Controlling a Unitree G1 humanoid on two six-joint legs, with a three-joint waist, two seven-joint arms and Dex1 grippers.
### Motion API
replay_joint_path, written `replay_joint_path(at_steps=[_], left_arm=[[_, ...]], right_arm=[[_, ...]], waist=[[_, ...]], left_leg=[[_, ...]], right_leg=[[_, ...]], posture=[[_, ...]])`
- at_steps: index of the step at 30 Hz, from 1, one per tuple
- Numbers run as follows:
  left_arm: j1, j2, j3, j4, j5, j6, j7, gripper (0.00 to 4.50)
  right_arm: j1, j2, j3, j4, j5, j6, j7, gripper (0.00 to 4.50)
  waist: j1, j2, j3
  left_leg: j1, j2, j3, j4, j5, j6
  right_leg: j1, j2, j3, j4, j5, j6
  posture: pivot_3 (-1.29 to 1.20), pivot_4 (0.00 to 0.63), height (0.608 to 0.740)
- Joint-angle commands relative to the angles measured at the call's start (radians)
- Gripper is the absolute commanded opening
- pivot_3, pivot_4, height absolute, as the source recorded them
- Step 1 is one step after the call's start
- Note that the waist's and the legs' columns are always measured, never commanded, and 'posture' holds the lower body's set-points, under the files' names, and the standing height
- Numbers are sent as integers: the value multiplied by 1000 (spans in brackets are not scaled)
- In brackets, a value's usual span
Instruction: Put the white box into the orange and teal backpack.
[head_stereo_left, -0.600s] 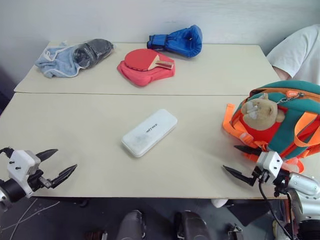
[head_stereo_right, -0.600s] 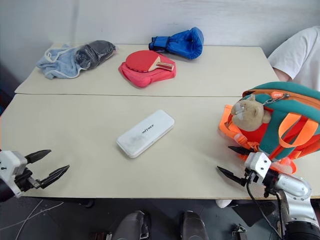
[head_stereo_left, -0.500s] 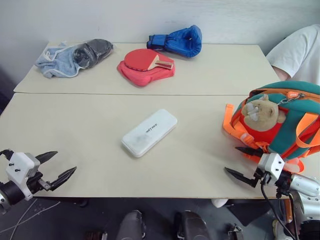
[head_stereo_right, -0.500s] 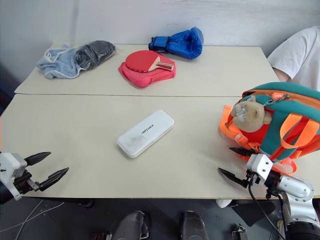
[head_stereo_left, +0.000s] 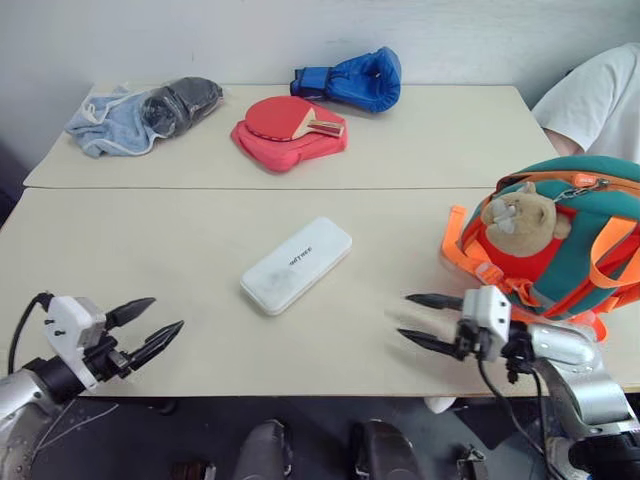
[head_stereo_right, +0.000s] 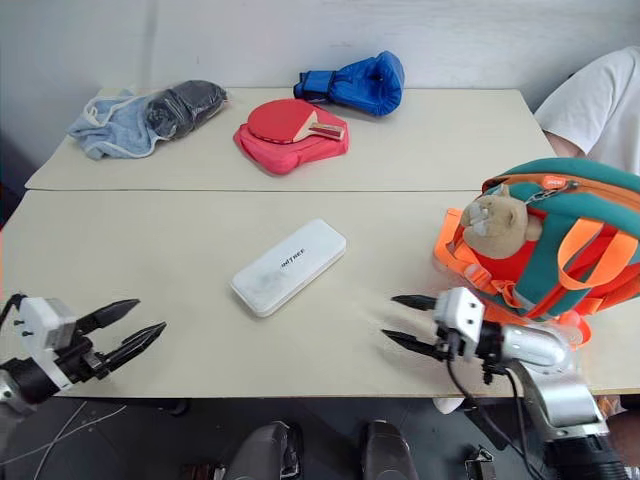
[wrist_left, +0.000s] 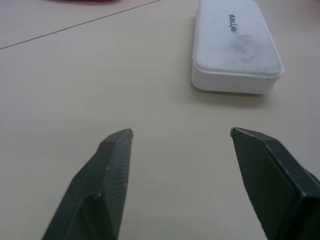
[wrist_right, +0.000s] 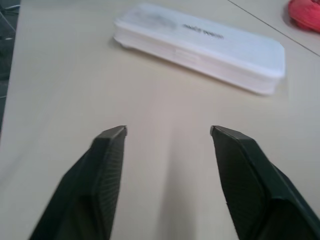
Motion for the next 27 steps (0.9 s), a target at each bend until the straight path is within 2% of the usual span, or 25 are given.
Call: replay_joint_path(at_steps=[1, 5, 7, 8, 10, 16, 22, 27], left_arm=[[-3, -74, -37, -74, 6, 4, 105, 2018], [-5, -214, -121, -94, 116, -25, 281, 753], [-14, -253, -160, -96, 161, -32, 337, 182], [-28, -274, -173, -99, 172, -25, 373, 39], [-59, -319, -203, -112, 185, 5, 444, 39], [-104, -427, -307, -132, 244, 53, 581, 39], [-106, -450, -372, -114, 294, 15, 605, 39], [-130, -443, -415, -119, 319, 6, 604, 39]], right_arm=[[-123, 92, 33, -66, -69, 188, -237, 1432], [-254, 212, 70, -46, -221, 422, -514, 63], [-313, 250, 86, -38, -271, 540, -598, 42], [-337, 268, 92, -31, -287, 581, -629, 42], [-379, 332, 91, -2, -302, 601, -689, 42], [-502, 480, 106, 251, -383, 555, -833, 42], [-600, 500, 106, 507, -407, 414, -833, 42], [-662, 514, 140, 647, -421, 313, -768, 42]], waist=[[1, 0, 0], [3, -1, -1], [8, -1, -1], [10, -2, -1], [15, -2, -1], [7, -3, -2], [-2, -3, -2], [-5, -3, -2]], left_leg=[[0, 0, 0, 0, -1, -1], [-2, -1, 0, 0, -1, -5], [-5, -1, 0, 0, 4, -5], [-9, -1, 0, 0, 4, -5], [-17, -2, 2, 2, 6, -4], [-14, -2, 5, 2, 8, -2], [-16, -1, 9, 1, 9, -3], [-16, -1, 18, 1, 9, -2]], right_leg=[[0, 0, 0, 0, 0, 0], [-2, 0, 0, 0, 1, -1], [-5, 1, 0, 0, 1, -1], [-9, 1, 0, 1, 1, -1], [-18, 1, 0, 7, 1, -1], [-18, 2, 2, 11, 1, -1], [-24, 2, 3, 16, 1, -1], [-30, 2, 6, 19, 1, -1]], posture=[[0, 150, 740], [0, 150, 740], [0, 150, 740], [0, 150, 740], [0, 150, 740], [0, 150, 740], [0, 150, 740], [0, 150, 740]])
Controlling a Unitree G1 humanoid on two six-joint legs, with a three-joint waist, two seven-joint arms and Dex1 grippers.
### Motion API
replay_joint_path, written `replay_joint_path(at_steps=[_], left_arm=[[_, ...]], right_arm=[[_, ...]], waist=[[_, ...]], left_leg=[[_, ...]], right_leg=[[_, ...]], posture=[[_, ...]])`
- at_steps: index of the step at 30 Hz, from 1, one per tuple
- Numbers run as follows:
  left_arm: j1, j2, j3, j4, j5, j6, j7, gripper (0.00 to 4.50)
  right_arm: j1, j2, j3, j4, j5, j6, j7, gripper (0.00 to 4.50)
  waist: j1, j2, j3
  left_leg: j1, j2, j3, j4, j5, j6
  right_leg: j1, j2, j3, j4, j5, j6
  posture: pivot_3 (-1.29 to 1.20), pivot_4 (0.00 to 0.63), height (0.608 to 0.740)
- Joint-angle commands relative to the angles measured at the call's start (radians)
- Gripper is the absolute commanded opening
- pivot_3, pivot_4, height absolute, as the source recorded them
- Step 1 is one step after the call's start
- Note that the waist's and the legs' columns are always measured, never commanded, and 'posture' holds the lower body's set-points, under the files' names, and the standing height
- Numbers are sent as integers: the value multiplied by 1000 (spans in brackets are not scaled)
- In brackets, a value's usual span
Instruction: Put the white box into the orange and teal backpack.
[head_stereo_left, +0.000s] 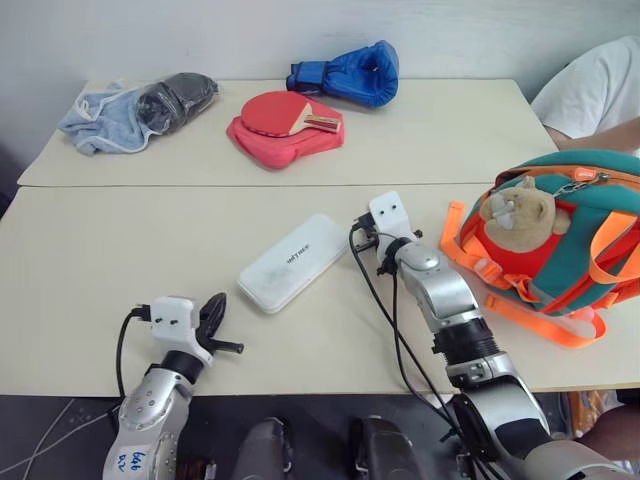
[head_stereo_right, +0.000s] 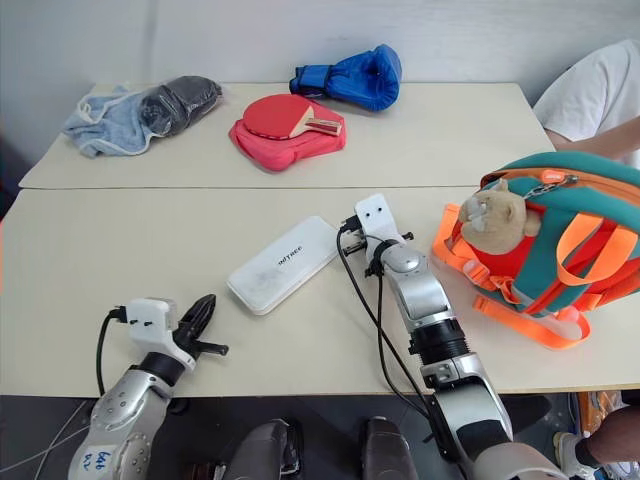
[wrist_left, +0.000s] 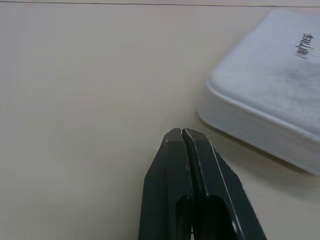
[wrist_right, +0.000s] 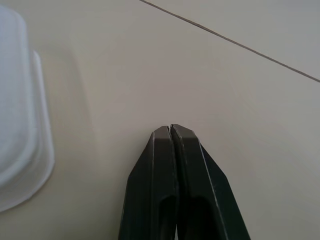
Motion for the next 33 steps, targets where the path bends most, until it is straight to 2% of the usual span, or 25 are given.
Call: replay_joint_path(at_steps=[1, 5, 10, 16, 23, 28, 33], left_arm=[[-18, 10, -10, -22, 19, -19, 5, 39], [-57, 10, -16, -6, 35, -2, 25, 39], [-97, 6, -34, 1, 26, 30, 26, 39], [-114, 30, -3, 3, 18, 58, 19, 39], [-81, 72, 63, -20, 0, 75, 0, 39], [15, 150, 176, -59, -94, 69, -109, 39], [169, 290, 290, -100, -270, 125, -333, 39]], right_arm=[[-37, 12, 14, 64, -14, -82, 40, 42], [-61, 10, 13, 143, -7, -163, 111, 42], [-52, -23, 56, 173, -7, -276, 296, 42], [-8, -66, 80, 42, 46, -246, 515, 42], [102, -154, 128, -138, 39, -151, 627, 42], [161, -185, 136, -224, 43, -114, 654, 42], [194, -221, 151, -296, 67, -79, 722, 42]], waist=[[0, 0, 0], [1, 0, 0], [1, -1, 0], [1, -1, 0], [4, -1, -1], [-1, -1, -1], [1, -2, -1]], left_leg=[[0, 1, 0, 0, 0, 0], [0, 1, 2, 0, 0, 0], [0, 1, 2, 0, 0, 0], [0, 1, 2, 0, 0, 0], [0, 1, 2, 0, 0, 0], [1, 2, 3, -1, -1, -1], [1, 2, 2, 0, -2, -1]], right_leg=[[-1, 0, 0, 0, 0, 0], [-1, 0, 6, 1, 0, 0], [-1, 0, 11, 1, 0, 0], [-1, 1, 11, 1, 0, 0], [-1, 0, 12, -1, 0, 0], [-1, 1, 12, -1, 0, 0], [-1, 1, 13, -1, 0, 0]], posture=[[0, 150, 740], [0, 150, 740], [0, 150, 740], [0, 150, 740], [0, 150, 740], [0, 150, 740], [0, 150, 740]])
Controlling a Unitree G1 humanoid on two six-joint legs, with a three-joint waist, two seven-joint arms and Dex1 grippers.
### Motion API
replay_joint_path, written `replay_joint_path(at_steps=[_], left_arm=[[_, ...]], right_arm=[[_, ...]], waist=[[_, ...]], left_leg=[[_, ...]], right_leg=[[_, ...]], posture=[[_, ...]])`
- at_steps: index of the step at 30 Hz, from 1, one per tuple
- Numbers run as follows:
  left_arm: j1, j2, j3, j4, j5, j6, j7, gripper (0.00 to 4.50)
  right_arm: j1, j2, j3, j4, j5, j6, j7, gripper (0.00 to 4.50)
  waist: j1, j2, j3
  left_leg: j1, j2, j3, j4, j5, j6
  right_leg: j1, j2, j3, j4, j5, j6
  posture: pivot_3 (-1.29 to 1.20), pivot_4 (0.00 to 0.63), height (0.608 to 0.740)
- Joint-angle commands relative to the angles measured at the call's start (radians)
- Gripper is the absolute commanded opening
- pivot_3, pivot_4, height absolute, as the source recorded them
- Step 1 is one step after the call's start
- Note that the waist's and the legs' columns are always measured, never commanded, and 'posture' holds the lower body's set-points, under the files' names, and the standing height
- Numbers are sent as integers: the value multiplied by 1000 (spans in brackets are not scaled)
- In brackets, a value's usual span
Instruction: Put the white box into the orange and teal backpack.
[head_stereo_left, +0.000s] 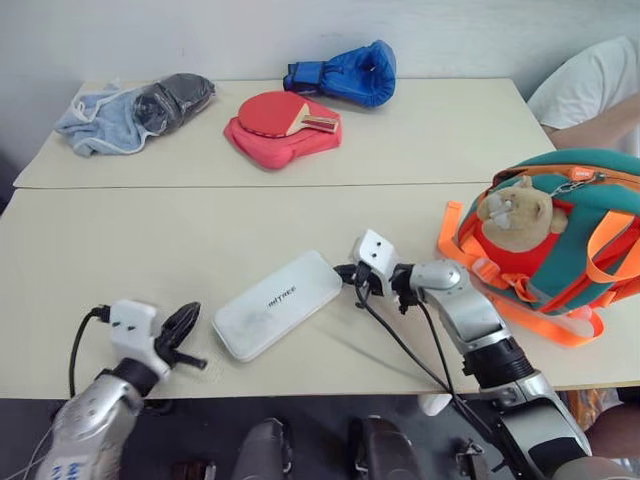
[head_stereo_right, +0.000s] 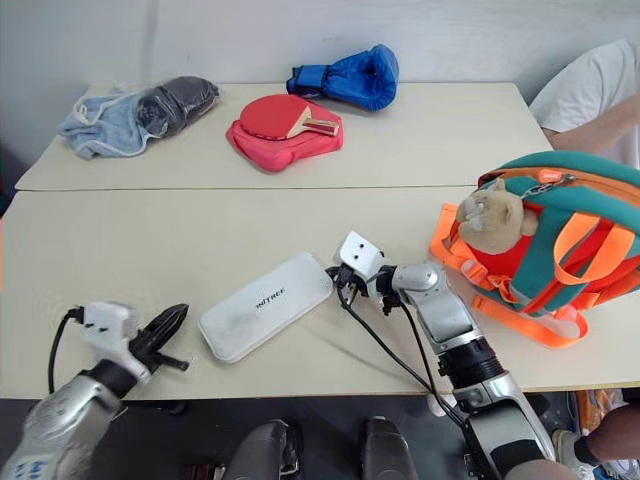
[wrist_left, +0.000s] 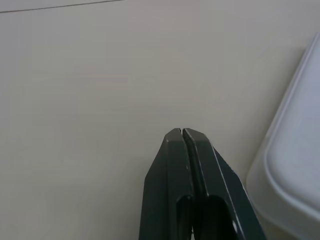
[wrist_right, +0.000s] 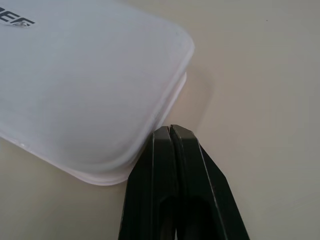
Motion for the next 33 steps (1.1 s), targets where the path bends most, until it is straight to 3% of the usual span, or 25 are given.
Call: replay_joint_path(at_steps=[1, 11, 21, 29, 33], left_arm=[[102, 102, 84, -68, -135, 56, -164, 39], [93, 122, 25, -56, -172, 95, -187, 39], [-111, 142, -53, 107, -110, 47, -210, 39], [-226, 175, -87, 187, -108, 84, -217, 39], [-263, 210, -45, 215, -162, 179, -226, 891]], right_arm=[[39, -30, 35, -74, 27, 36, 67, 42], [82, -57, 51, -162, 33, 95, 82, 42], [180, -208, 33, -347, 87, 184, 158, 42], [271, -309, -9, -455, 101, 221, 134, 42], [289, -346, -24, -479, 104, 212, 125, 42]], waist=[[2, 0, 0], [3, -4, -2], [10, -6, -4], [7, -7, -4], [8, -8, -4]], left_leg=[[0, 0, 0, 0, -1, 0], [0, 0, 0, 0, -2, 0], [0, -1, 0, 0, -2, 1], [0, -1, 0, 0, -3, 1], [0, -1, 0, 0, -2, 1]], right_leg=[[0, 0, 0, 0, 0, 0], [0, -1, 2, -1, 0, 0], [1, -1, 1, -2, 0, 0], [1, -1, 1, -2, 0, 0], [1, -1, 1, -2, 0, 0]], posture=[[0, 150, 740], [0, 150, 740], [0, 150, 740], [0, 150, 740], [0, 150, 740]])
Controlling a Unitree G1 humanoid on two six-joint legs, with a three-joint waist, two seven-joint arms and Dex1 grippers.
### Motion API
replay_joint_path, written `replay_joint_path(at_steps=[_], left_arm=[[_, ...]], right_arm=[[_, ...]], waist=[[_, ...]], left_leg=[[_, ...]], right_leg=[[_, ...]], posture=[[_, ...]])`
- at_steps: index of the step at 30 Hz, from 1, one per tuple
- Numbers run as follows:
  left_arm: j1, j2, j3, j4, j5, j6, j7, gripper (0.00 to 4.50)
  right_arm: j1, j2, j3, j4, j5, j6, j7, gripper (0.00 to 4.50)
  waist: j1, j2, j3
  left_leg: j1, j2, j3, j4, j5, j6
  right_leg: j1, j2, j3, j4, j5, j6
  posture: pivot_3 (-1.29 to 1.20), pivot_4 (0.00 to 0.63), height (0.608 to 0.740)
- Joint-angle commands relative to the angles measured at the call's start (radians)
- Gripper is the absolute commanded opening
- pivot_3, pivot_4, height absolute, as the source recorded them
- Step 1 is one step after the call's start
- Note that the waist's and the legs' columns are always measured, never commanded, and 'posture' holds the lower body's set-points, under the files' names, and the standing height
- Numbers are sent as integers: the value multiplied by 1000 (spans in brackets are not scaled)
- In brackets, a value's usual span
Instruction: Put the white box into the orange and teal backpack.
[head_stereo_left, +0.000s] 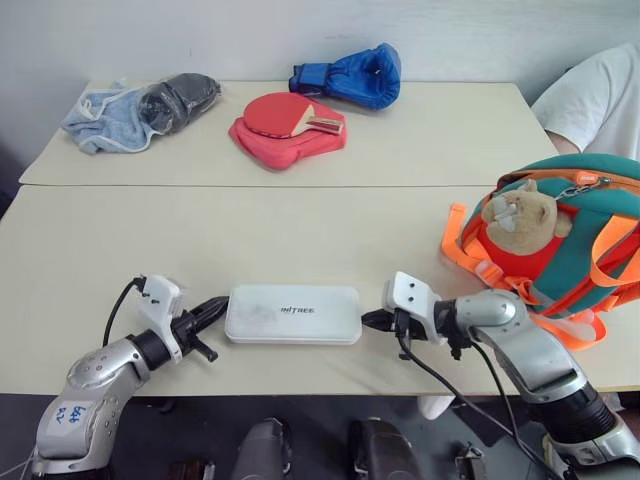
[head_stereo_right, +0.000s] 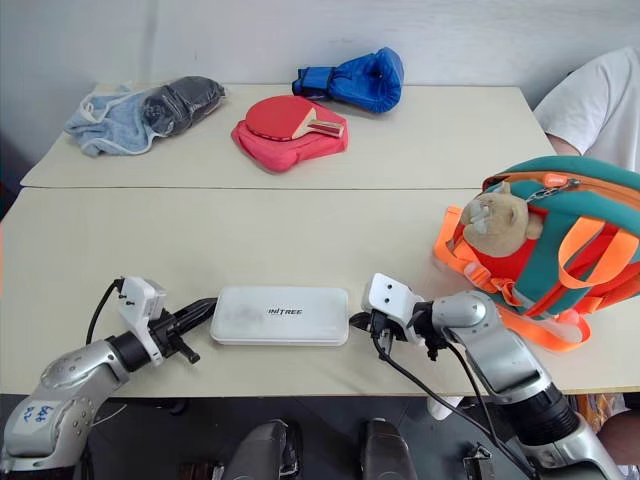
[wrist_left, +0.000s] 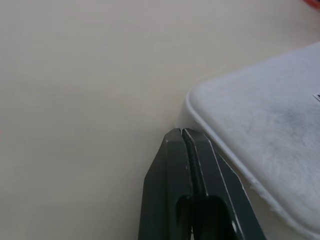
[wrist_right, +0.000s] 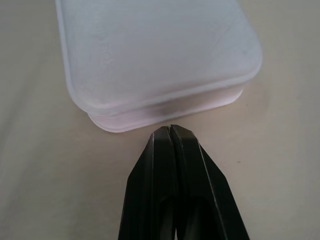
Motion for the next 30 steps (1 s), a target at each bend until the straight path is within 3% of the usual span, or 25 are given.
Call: replay_joint_path(at_steps=[1, 3, 5, 6, 12, 15, 20, 23, 25, 30], left_arm=[[-21, 58, 67, 16, -78, 96, -30, 1174], [-26, 92, 130, 38, -176, 222, -39, 1782], [-50, 250, 180, 142, -373, 592, -150, 2398], [-74, 311, 180, 186, -418, 689, -190, 2721], [-388, 352, 173, 442, -462, 912, -139, 4458], [-488, 389, 79, 524, -449, 1027, -133, 4458], [-558, 498, -179, 607, -536, 1043, -164, 4458], [-578, 514, -224, 618, -551, 1043, -177, 4458], [-639, 438, -220, 684, -543, 1043, -116, 4458], [-700, 357, -271, 755, -586, 1043, -57, 4458]], right_arm=[[27, -42, -27, -31, 4, 1, -4, 42], [44, -52, -43, -59, 16, 13, -16, 42], [83, -76, -63, -85, 32, 22, -13, 42], [94, -84, -65, -86, 34, 15, -9, 42], [84, -92, -66, -64, 46, 6, -15, 42], [86, -100, -67, -55, 44, -6, -12, 42], [69, -89, -38, -35, 28, -31, -19, 42], [59, -81, -29, -25, 25, -38, -25, 42], [30, -55, -5, 2, 10, -58, -36, 42], [-9, -15, 32, 50, -11, -109, -34, 42]], waist=[[0, 0, 0], [-1, 0, 0], [-2, -1, 1], [-2, -3, 1], [6, -4, 0], [9, -6, 0], [-5, -6, 0], [-5, -6, 0], [-3, -7, 0], [7, -7, 0]], left_leg=[[0, 0, 0, 0, 0, 0], [0, 0, 0, 0, 0, 0], [0, 0, 0, 0, 0, 0], [0, 1, -1, 0, 1, -1], [1, -1, -1, 0, 2, -1], [0, -1, -1, 0, 2, -2], [0, -1, 1, 0, 2, -3], [1, 0, 2, 0, 2, -3], [1, 0, 2, 0, 2, -3], [1, -1, 1, 2, 3, -2]], right_leg=[[0, 0, 0, 0, 0, 0], [0, 0, 0, 0, 0, 0], [0, 0, 0, 0, 0, 0], [-1, 1, 0, 1, 0, 0], [0, 0, 0, 2, 0, 0], [-1, 1, 0, 2, 0, 0], [-2, 1, 2, 2, 0, 0], [-2, 1, 3, 2, 0, 0], [-2, 1, 3, 3, 0, 0], [-2, 1, 3, 5, 0, 0]], posture=[[0, 150, 740], [0, 150, 740], [0, 150, 740], [0, 150, 740], [0, 150, 740], [0, 150, 740], [0, 150, 740], [0, 150, 740], [0, 150, 740], [0, 150, 740]])
